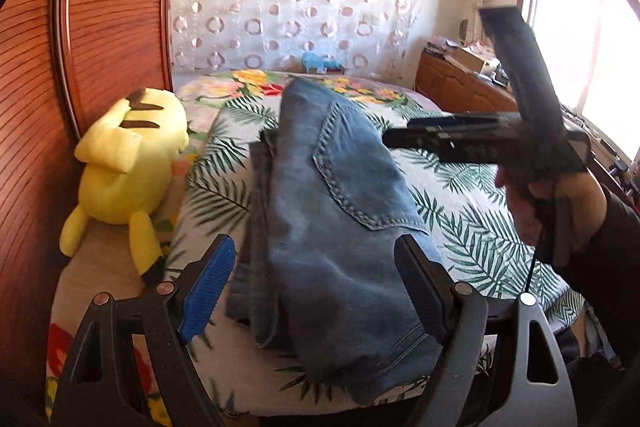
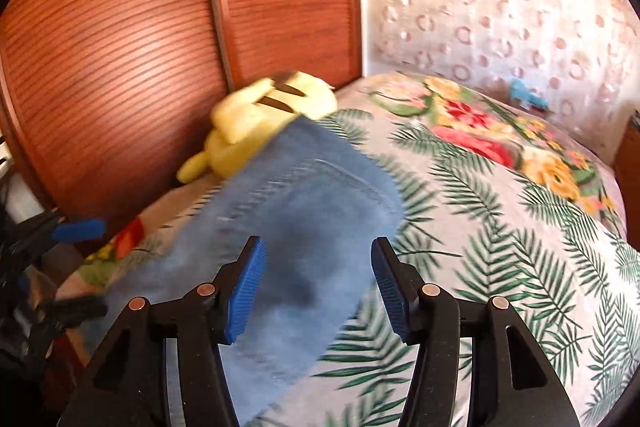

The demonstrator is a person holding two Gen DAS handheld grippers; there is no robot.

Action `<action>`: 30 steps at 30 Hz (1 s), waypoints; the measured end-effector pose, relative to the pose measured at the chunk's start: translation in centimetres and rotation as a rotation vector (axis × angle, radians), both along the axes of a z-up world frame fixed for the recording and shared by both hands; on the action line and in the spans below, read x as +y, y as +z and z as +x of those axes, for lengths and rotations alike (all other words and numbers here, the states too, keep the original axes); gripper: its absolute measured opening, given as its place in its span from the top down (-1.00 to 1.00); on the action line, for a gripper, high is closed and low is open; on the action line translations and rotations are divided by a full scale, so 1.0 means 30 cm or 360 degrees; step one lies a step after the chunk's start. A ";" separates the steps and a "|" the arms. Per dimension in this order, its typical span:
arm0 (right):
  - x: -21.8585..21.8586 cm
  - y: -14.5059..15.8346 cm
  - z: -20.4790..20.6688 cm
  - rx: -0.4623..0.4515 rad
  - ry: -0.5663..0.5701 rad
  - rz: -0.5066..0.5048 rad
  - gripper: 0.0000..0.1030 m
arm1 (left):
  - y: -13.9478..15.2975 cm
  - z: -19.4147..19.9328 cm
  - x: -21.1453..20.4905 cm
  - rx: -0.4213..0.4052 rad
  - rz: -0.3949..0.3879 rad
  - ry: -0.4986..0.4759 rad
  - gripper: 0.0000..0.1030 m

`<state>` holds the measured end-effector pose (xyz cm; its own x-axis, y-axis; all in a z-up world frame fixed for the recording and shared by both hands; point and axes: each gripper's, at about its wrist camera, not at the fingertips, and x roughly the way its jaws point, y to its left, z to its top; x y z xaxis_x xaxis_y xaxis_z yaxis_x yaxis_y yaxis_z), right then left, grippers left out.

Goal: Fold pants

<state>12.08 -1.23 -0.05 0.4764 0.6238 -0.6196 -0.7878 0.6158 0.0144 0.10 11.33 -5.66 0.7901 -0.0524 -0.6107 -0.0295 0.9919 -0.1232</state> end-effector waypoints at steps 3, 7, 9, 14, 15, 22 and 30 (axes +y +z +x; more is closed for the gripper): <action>0.026 0.000 0.011 0.0024 -0.0037 -0.0011 -0.11 | -0.025 0.002 -0.013 0.0033 -0.0012 -0.0004 -0.60; 0.053 0.007 0.040 0.0046 -0.0056 -0.0032 -0.12 | -0.054 0.001 -0.025 0.0069 -0.0007 -0.0016 -0.60; 0.072 0.004 0.055 0.0055 -0.0061 -0.0039 -0.14 | -0.064 0.004 -0.025 0.0078 -0.0004 -0.0017 -0.60; 0.073 -0.007 0.096 0.0098 -0.0041 -0.0029 -0.20 | -0.089 0.012 -0.022 0.0105 -0.0012 -0.0019 -0.60; 0.075 -0.009 0.106 0.0109 -0.0040 -0.0025 -0.22 | -0.094 0.015 -0.022 0.0111 -0.0009 -0.0023 -0.60; 0.105 -0.055 0.181 0.0183 -0.0027 -0.0021 -0.39 | -0.116 0.025 -0.007 0.0137 -0.0038 -0.0019 -0.60; 0.103 -0.109 0.273 0.0356 0.0051 0.0109 -0.61 | -0.136 0.043 0.021 0.0148 -0.0110 -0.0024 -0.58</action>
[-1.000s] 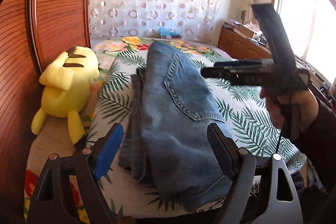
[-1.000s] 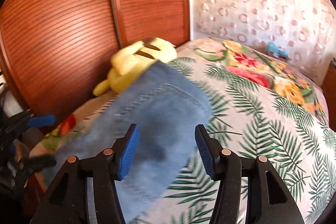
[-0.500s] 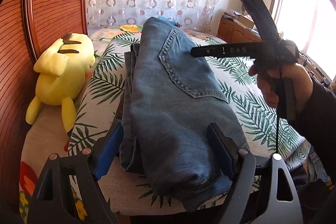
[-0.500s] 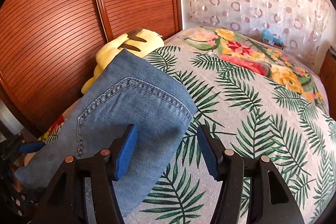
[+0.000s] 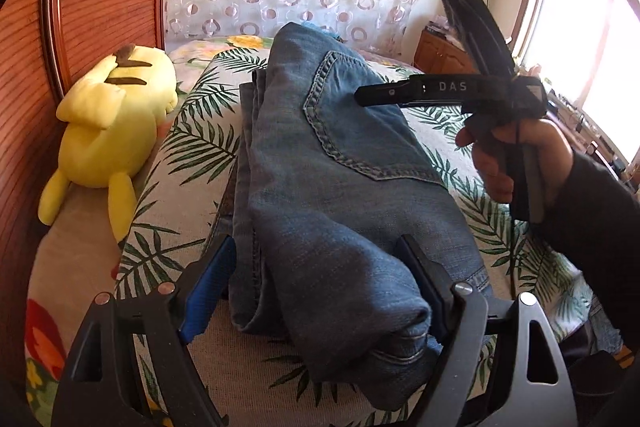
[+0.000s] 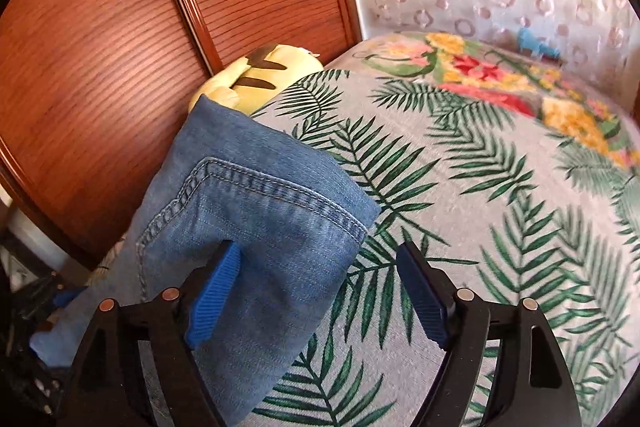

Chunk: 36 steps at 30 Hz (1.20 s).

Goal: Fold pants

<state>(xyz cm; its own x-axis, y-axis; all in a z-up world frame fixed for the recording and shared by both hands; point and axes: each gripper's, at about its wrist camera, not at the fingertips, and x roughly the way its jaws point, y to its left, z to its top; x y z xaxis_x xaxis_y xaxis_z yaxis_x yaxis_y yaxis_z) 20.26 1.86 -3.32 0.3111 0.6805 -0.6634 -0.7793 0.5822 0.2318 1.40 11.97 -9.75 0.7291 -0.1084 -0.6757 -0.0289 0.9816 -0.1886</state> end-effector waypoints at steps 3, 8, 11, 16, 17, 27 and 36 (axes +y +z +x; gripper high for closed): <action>-0.007 -0.018 0.036 0.0091 0.0036 0.0058 -0.61 | 0.000 -0.004 0.010 -0.0006 -0.0072 -0.0017 -0.36; 0.001 -0.033 0.077 0.0159 0.0096 0.0081 -0.61 | 0.008 -0.019 0.002 -0.0021 -0.0091 -0.0012 0.03; 0.016 -0.041 0.093 0.0246 0.0169 0.0110 -0.34 | 0.011 -0.021 0.002 -0.0030 -0.0091 -0.0002 0.23; 0.029 -0.041 0.125 0.0263 0.0197 0.0147 0.10 | 0.030 -0.016 0.014 -0.0056 -0.0112 0.0003 0.62; 0.025 -0.035 0.131 0.0266 0.0211 0.0173 0.29 | 0.037 -0.015 0.015 -0.0061 -0.0109 0.0007 0.63; 0.078 0.073 0.117 0.0031 0.0210 0.0260 0.48 | 0.105 0.045 0.089 -0.0144 -0.0089 0.0097 0.64; 0.179 0.095 0.242 -0.0075 0.0063 0.0201 0.48 | 0.132 0.256 0.179 -0.0198 -0.0051 0.0081 0.64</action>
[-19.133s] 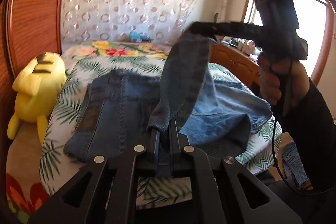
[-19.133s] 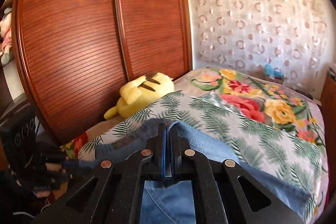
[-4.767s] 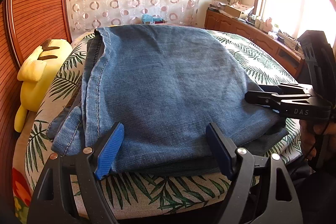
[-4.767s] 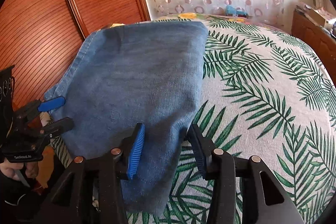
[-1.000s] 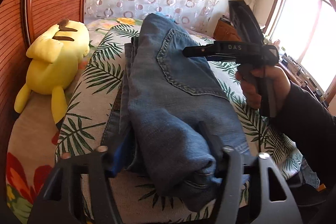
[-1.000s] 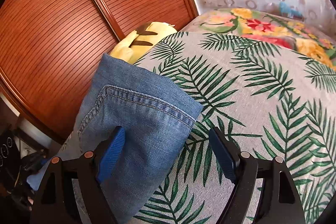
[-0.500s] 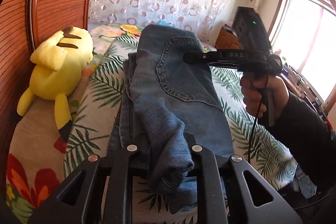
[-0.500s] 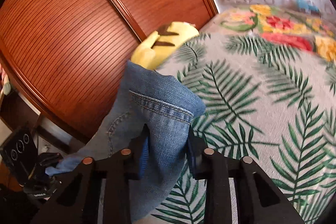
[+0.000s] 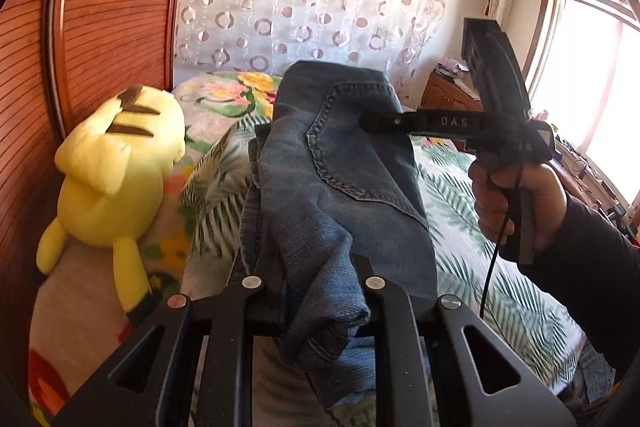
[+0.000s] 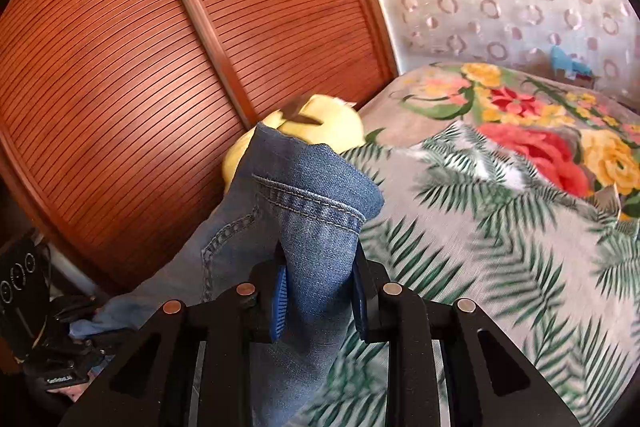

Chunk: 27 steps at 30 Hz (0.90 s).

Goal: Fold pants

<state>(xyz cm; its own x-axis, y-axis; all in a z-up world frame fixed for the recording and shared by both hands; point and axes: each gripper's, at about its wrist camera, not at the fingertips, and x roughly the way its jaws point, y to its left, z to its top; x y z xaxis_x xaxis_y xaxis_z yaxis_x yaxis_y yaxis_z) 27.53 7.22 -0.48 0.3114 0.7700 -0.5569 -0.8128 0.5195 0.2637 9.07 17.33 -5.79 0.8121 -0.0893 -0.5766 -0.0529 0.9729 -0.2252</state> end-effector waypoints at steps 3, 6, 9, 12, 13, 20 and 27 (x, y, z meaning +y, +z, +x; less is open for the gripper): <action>0.035 0.003 0.057 -0.0017 -0.0042 -0.0016 0.48 | 0.007 0.083 0.032 -0.0004 0.0007 -0.0013 0.64; 0.072 0.022 0.115 -0.0033 -0.0070 -0.0016 0.48 | 0.016 0.146 0.058 -0.0010 0.0021 -0.0020 0.64; 0.099 0.036 0.161 -0.0031 -0.0089 -0.0008 0.48 | 0.029 0.189 0.082 -0.0022 0.0028 -0.0018 0.64; 0.152 0.035 0.221 -0.0012 -0.0089 -0.0001 0.48 | 0.034 0.220 0.118 -0.0014 0.0028 0.0006 0.64; 0.167 0.031 0.242 0.0000 -0.0082 0.0003 0.48 | 0.032 0.227 0.127 -0.0010 0.0031 0.0013 0.64; 0.305 -0.034 0.363 -0.0002 -0.0106 -0.0137 0.27 | -0.058 0.274 0.175 0.0137 0.0033 0.0068 0.64; 0.272 0.002 0.361 -0.0189 -0.0269 -0.0120 -0.10 | -0.106 0.253 0.171 0.0177 0.0026 0.0093 0.64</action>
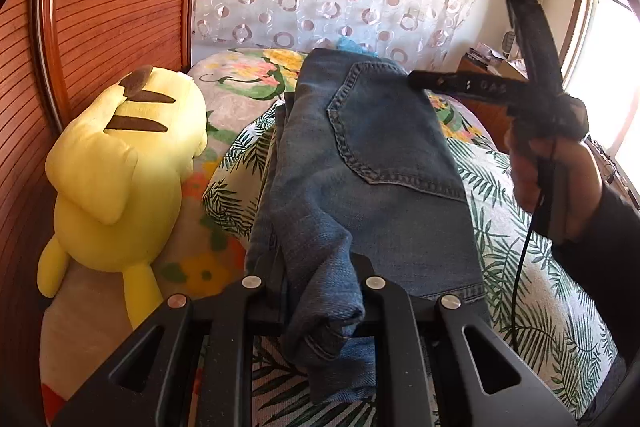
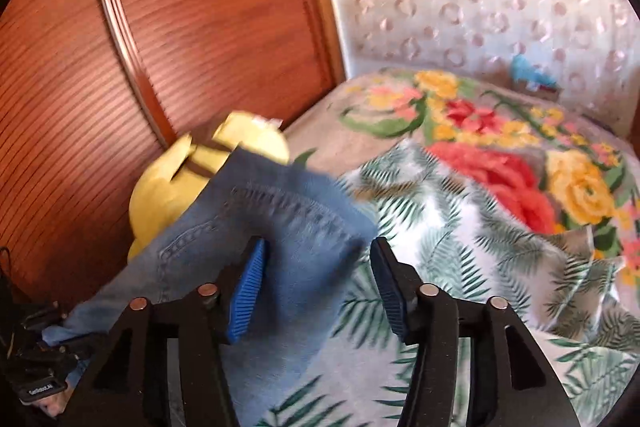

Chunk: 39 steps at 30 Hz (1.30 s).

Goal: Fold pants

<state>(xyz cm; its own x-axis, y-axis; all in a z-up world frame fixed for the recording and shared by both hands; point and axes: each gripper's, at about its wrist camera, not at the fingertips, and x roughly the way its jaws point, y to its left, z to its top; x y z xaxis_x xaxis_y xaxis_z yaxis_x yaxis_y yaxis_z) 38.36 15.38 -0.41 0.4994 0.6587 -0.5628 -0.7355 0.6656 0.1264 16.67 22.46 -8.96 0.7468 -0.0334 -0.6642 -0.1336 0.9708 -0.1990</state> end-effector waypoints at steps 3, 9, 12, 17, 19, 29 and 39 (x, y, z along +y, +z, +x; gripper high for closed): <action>0.022 -0.013 0.000 0.0004 0.0036 -0.0090 -0.10 | -0.016 -0.002 0.013 0.0014 -0.0018 0.0011 0.63; 0.121 -0.059 0.048 0.0034 0.0055 -0.0179 -0.10 | -0.027 -0.013 0.015 0.0030 -0.0015 0.0023 0.63; 0.132 -0.068 0.055 0.0032 0.0046 -0.0181 -0.09 | -0.023 -0.010 0.013 0.0033 -0.0007 0.0023 0.63; 0.094 -0.027 0.005 0.0012 0.0016 -0.0161 -0.10 | 0.000 -0.018 0.003 0.0026 0.0038 0.0027 0.56; 0.061 -0.015 -0.046 -0.0007 0.0033 -0.0140 -0.10 | 0.019 -0.033 -0.008 0.0014 0.0068 0.0042 0.52; -0.202 0.033 -0.337 -0.0068 0.0055 -0.0034 -0.10 | 0.119 -0.110 -0.058 -0.0090 0.0199 0.0105 0.13; -0.449 0.073 -0.557 -0.0113 -0.0062 0.0015 -0.10 | 0.181 -0.172 -0.162 -0.0170 0.0233 0.0033 -0.37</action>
